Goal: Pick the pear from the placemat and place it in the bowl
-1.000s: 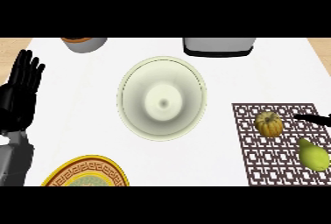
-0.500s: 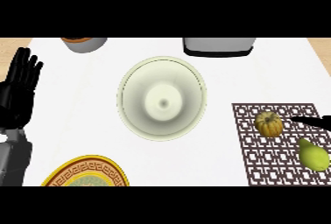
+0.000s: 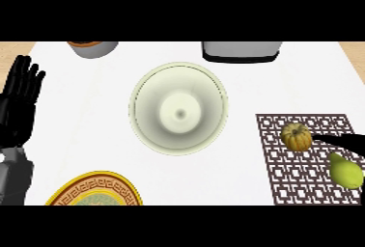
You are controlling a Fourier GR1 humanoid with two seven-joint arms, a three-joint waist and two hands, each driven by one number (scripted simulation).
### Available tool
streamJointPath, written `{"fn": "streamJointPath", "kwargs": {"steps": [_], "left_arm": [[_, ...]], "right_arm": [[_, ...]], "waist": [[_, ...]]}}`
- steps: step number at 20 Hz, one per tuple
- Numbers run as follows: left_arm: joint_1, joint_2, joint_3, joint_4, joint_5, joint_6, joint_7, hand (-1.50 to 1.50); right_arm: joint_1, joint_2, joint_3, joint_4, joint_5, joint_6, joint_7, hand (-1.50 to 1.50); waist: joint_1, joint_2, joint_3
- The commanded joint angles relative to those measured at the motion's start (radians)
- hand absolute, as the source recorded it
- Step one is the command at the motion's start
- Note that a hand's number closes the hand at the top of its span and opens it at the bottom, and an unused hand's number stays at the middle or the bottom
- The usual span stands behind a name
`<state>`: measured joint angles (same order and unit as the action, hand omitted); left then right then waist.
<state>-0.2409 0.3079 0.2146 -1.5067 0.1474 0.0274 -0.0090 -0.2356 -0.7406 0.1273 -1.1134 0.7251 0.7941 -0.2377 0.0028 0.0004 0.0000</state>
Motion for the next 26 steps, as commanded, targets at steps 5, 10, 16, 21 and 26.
{"fn": "streamJointPath", "kwargs": {"steps": [5, 10, 16, 21, 26], "left_arm": [[-0.017, -0.001, 0.017, -0.001, -0.003, -0.008, 0.015, 0.00], [-0.083, -0.020, 0.009, 0.112, -0.032, 0.004, -0.043, 0.00], [0.034, -0.020, 0.011, -0.058, -0.010, -0.015, 0.023, 0.00], [-0.014, -0.007, 0.033, 0.047, -0.006, -0.040, -0.045, 0.00], [-0.058, -0.026, -0.018, -0.004, -0.009, -0.038, 0.016, 0.00]], "right_arm": [[-0.018, 0.015, 0.001, 0.141, 0.104, -0.044, -0.067, -1.50], [-0.021, 0.032, -0.022, 0.083, 0.089, -0.091, -0.120, 1.50], [0.009, 0.033, -0.040, 0.153, 0.152, -0.221, -0.217, 1.50], [-0.161, 0.025, -0.067, 0.311, 0.202, -0.348, -0.306, 1.50], [-0.359, -0.017, -0.114, 0.403, 0.249, -0.508, -0.316, 1.50]], "waist": [[0.001, 0.001, 0.000], [-0.008, 0.002, 0.000], [0.002, -0.001, 0.000], [0.017, 0.006, 0.001], [0.080, 0.024, 0.007]]}}
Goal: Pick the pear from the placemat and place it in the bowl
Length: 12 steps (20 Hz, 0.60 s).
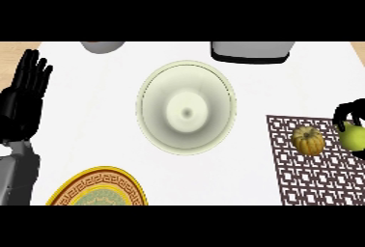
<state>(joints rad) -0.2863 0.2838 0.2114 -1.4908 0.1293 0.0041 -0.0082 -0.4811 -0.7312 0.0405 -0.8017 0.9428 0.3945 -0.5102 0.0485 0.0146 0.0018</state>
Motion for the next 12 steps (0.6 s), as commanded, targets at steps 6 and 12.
{"fn": "streamJointPath", "kwargs": {"steps": [6, 12], "left_arm": [[-0.009, 0.001, 0.004, 0.013, 0.014, -0.012, 0.015, 0.00], [-0.012, -0.020, -0.015, 0.002, -0.033, 0.035, 0.004, 0.00]], "right_arm": [[-0.226, -0.042, -0.058, 0.299, 0.079, -0.311, -0.162, 1.50], [-0.372, -0.107, -0.153, 0.358, 0.016, -0.314, -0.239, 1.50]], "waist": [[0.009, 0.005, 0.003], [-0.014, -0.004, 0.000]]}}
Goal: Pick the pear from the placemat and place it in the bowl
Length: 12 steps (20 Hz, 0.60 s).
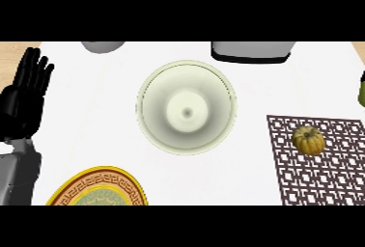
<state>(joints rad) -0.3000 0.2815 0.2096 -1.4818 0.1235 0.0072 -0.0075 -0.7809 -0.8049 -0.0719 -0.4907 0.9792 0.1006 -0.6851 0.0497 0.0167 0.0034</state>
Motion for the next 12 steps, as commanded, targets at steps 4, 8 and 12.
{"fn": "streamJointPath", "kwargs": {"steps": [4, 8, 12], "left_arm": [[-0.004, 0.024, 0.021, 0.019, 0.001, -0.005, 0.008, 0.00], [0.015, -0.015, 0.002, -0.023, -0.025, 0.049, 0.031, 0.00], [0.023, 0.009, 0.033, 0.057, -0.007, 0.000, -0.041, 0.00]], "right_arm": [[-0.141, -0.064, -0.092, 0.043, -0.110, 0.128, -0.218, 1.50], [-0.199, -0.029, -0.114, -0.030, -0.157, 0.189, -0.206, 1.50], [-0.297, -0.030, -0.136, -0.062, -0.238, 0.394, -0.176, 1.50]], "waist": [[-0.029, -0.011, -0.002], [-0.042, -0.019, -0.003], [-0.051, -0.019, -0.005]]}}
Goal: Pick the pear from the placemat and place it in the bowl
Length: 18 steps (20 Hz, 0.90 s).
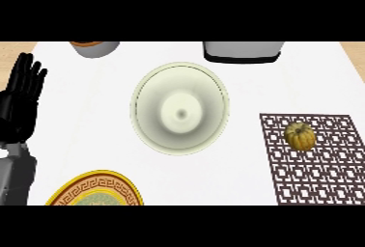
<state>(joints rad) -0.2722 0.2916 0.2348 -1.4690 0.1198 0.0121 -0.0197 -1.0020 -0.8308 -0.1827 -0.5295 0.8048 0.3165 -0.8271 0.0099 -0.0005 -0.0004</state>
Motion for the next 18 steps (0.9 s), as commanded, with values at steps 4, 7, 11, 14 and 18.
{"fn": "streamJointPath", "kwargs": {"steps": [4, 7, 11, 14, 18], "left_arm": [[0.011, 0.027, 0.032, 0.012, 0.019, -0.019, -0.003, 0.00], [-0.001, -0.003, -0.005, -0.014, -0.012, 0.018, 0.026, 0.00], [0.038, 0.028, 0.039, 0.006, 0.025, -0.027, -0.003, 0.00], [0.018, 0.019, 0.019, -0.023, 0.009, -0.005, 0.034, 0.00], [-0.003, -0.025, -0.012, 0.047, -0.031, 0.020, -0.034, 0.00]], "right_arm": [[-0.126, 0.111, -0.022, -0.097, -0.145, 0.287, 0.101, 1.50], [-0.168, 0.140, -0.021, -0.143, -0.189, 0.346, 0.195, 1.50], [-0.134, 0.229, -0.008, -0.267, -0.258, 0.395, 0.353, 1.50], [-0.163, 0.321, 0.036, -0.349, -0.266, 0.390, 0.481, 1.50], [-0.190, 0.439, 0.083, -0.440, -0.280, 0.414, 0.631, 1.50]], "waist": [[-0.018, -0.013, -0.002], [-0.020, -0.011, -0.001], [-0.030, -0.015, -0.001], [-0.024, -0.013, -0.001], [-0.027, -0.007, -0.001]]}}
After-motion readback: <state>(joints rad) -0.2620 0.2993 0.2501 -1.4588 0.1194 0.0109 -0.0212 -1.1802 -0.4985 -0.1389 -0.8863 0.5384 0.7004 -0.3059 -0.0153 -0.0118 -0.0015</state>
